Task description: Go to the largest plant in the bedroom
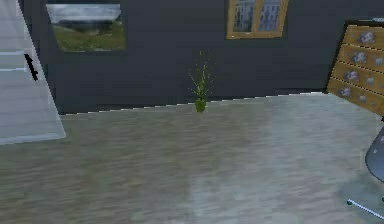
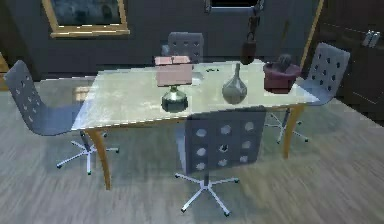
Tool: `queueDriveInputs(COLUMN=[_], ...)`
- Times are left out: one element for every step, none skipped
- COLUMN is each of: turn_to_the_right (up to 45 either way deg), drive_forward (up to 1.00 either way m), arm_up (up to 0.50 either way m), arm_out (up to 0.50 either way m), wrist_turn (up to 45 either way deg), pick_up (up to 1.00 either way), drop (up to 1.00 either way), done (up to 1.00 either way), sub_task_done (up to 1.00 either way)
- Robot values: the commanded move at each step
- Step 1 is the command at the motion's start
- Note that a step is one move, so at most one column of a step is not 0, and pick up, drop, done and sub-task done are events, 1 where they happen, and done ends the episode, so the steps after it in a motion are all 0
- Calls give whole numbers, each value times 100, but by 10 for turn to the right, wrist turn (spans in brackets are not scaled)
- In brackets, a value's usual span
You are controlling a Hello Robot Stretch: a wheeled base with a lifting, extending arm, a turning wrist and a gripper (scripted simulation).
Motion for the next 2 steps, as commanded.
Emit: queueDriveInputs(turn_to_the_right=[0,30], drive_forward=[100,0], arm_up=[0,0], arm_out=[0,0], wrist_turn=[0,0], pick_up=[0,0], drop=[0,0], done=[0,0], sub_task_done=[0,0])
